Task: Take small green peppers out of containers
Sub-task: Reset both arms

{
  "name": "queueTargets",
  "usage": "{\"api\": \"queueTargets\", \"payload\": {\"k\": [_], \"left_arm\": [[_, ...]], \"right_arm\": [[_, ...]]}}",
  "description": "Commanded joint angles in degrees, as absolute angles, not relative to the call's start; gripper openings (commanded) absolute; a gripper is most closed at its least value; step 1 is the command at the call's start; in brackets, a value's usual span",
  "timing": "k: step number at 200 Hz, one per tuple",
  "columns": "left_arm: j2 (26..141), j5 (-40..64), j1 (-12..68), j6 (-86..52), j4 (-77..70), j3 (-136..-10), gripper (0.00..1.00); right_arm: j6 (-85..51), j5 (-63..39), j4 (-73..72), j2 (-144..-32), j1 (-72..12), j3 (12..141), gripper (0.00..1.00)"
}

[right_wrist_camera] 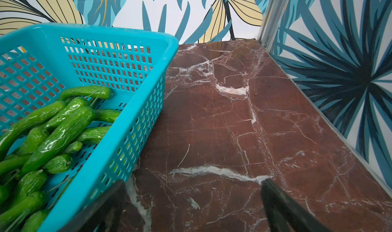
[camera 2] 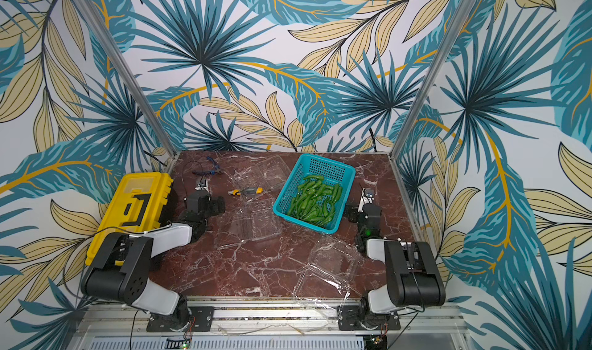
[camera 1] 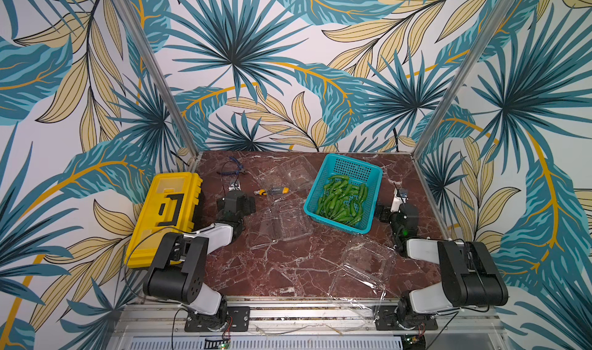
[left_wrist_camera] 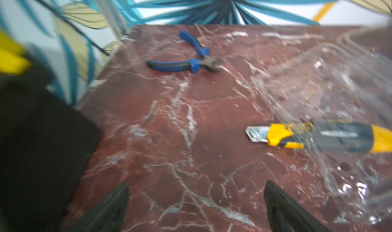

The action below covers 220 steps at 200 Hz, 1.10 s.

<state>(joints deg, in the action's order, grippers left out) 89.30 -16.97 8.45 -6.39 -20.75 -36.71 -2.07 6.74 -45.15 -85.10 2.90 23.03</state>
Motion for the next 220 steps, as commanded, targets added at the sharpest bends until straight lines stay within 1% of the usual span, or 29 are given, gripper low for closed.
{"api": "queueTargets", "payload": {"k": [1, 59, 77, 115, 145, 160, 168, 182, 194, 199, 211, 220], "left_arm": [[89.86, -12.40, 8.09, -3.72, -21.09, -39.45, 1.00], [85.86, -13.74, 7.90, -5.48, -21.26, -36.51, 0.99], [86.44, -14.63, 7.91, -5.66, -21.10, -37.01, 1.00], [86.59, -20.22, 7.17, -7.71, -20.90, -36.92, 1.00], [83.76, -24.05, 4.17, -6.91, -21.81, -34.42, 0.99], [83.38, -18.87, -0.34, -9.01, -21.63, -34.09, 1.00], [83.89, -18.73, -1.22, -9.80, -21.62, -34.50, 0.99], [84.84, -19.62, -1.41, -9.61, -22.25, -35.23, 1.00], [87.24, -17.40, -1.58, -8.11, -29.15, -33.83, 1.00], [87.77, -18.12, -0.67, -6.59, -29.78, -34.17, 1.00], [86.17, -16.71, -0.01, -6.02, -29.84, -32.69, 0.99], [85.05, -15.43, 0.00, -5.39, -35.43, -28.96, 0.99]], "right_arm": [[-1.43, 5.94, -46.05, -84.81, 2.64, 23.47, 1.00], [-1.44, 5.92, -46.05, -84.81, 2.64, 23.47, 1.00], [-1.39, 5.89, -46.05, -84.82, 2.64, 23.47, 1.00], [-1.42, 5.92, -46.10, -84.85, 2.64, 23.47, 1.00], [-1.41, 5.91, -46.08, -84.88, 2.64, 23.47, 1.00], [-1.41, 5.94, -46.05, -84.88, 2.64, 23.48, 1.00], [-1.42, 5.91, -46.08, -84.90, 2.64, 23.47, 1.00], [-1.43, 6.00, -46.05, -84.88, 2.64, 23.47, 1.00], [-1.43, 5.89, -46.08, -84.90, 2.64, 23.47, 1.00], [-1.43, 5.90, -46.06, -84.90, 2.64, 23.47, 1.00], [-1.42, 5.90, -46.05, -84.90, 2.64, 23.47, 1.00], [-1.42, 5.89, -46.10, -84.90, 2.64, 23.47, 1.00]]}}
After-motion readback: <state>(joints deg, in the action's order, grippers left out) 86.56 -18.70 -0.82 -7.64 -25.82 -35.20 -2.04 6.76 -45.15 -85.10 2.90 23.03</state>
